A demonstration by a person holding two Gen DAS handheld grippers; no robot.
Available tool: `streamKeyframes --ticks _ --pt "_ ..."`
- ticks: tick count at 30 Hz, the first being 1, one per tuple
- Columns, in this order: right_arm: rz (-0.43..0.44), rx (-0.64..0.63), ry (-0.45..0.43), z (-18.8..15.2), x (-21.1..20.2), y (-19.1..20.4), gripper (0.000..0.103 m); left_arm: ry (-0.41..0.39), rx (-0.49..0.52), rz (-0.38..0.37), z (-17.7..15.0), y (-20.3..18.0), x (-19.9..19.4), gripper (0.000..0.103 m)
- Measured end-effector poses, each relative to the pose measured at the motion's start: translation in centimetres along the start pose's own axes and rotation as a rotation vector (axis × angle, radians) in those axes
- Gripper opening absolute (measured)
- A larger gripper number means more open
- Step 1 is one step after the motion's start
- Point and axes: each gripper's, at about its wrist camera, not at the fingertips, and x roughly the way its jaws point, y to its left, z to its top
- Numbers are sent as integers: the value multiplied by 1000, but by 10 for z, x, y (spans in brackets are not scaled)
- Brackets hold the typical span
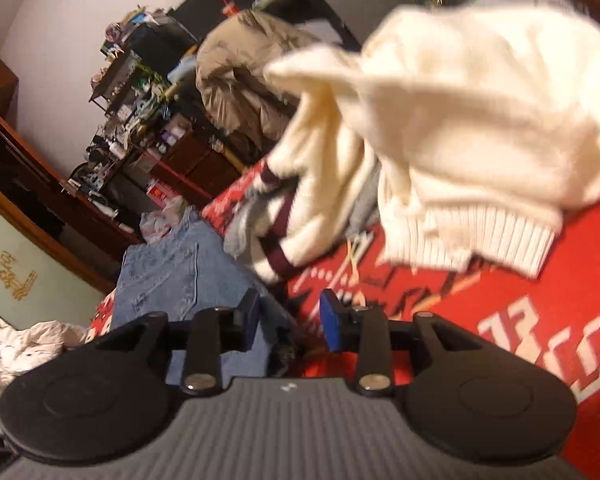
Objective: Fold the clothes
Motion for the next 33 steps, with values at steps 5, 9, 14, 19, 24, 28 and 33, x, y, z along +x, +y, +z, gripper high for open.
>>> streamKeyframes --ticks 5,9,14,19,24,28,33 --pt "32 -50 32 -5 21 8 40 4 -13 0 -4 0 6 16" --pt "-1 -68 36 -10 23 20 16 -14 -45 8 -2 0 -2 9" --pt "74 -16 59 -19 -2 47 15 -128 -62 57 8 14 -42 9" --pt "122 32 184 -57 -17 75 14 -136 -223 128 14 58 -64 9" --pt "56 23 250 -97 -19 86 19 -66 -274 212 11 73 -51 21" --pt "25 11 220 -105 -33 86 31 -103 -278 260 13 74 -56 33" --pt "-33 -95 160 -98 -41 98 32 -147 -309 288 15 79 -65 36"
